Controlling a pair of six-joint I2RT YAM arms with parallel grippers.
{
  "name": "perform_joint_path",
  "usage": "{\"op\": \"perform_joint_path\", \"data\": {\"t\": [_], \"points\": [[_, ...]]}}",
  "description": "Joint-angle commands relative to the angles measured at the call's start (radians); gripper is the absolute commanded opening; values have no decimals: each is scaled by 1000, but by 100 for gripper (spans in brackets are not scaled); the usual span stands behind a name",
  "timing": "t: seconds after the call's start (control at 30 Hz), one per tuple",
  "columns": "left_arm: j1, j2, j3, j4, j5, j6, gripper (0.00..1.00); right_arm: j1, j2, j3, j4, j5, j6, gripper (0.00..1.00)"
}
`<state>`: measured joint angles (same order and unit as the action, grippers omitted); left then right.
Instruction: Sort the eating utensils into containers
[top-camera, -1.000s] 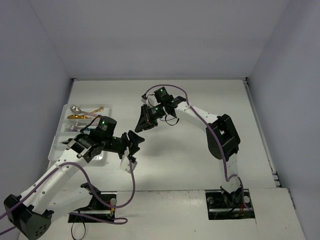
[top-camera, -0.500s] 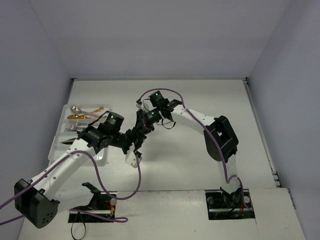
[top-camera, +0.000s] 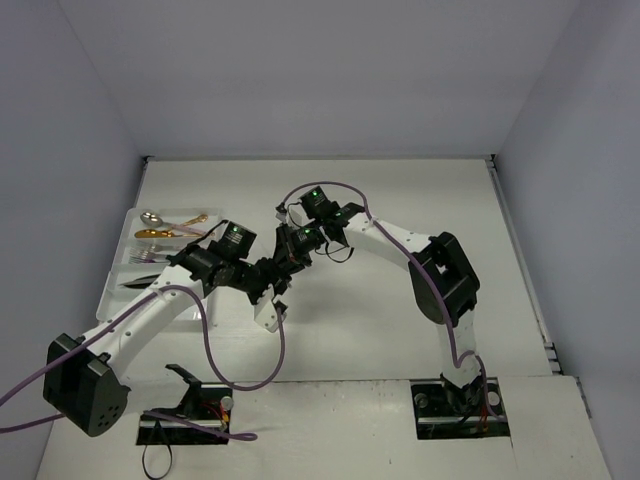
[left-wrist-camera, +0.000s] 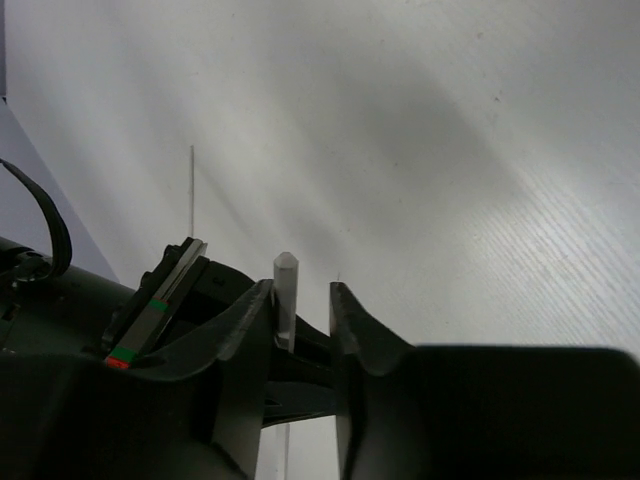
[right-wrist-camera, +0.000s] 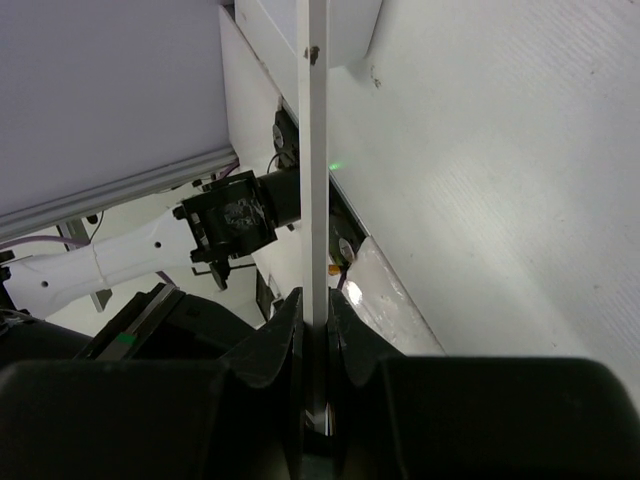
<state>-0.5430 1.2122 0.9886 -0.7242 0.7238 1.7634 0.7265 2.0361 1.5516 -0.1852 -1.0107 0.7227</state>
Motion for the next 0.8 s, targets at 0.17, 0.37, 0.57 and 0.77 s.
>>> {"op": "perform_joint_path", "data": {"t": [0.17,0.37,0.57,0.77], "points": [[8,-21,27,32,-53,52,0,14,-76,19,3,-66,4,9],[-7,-110,-8,39,-64,21,0,-10,-61,48,-7,-66,-2,70],[-38,-217,-22,40,-154,-132,0,-85,-39,125,-12,-51,-18,99],[-41,-144,149,-54,-334,-527,0,-257,-91,185,-17,222,-38,100]]}}
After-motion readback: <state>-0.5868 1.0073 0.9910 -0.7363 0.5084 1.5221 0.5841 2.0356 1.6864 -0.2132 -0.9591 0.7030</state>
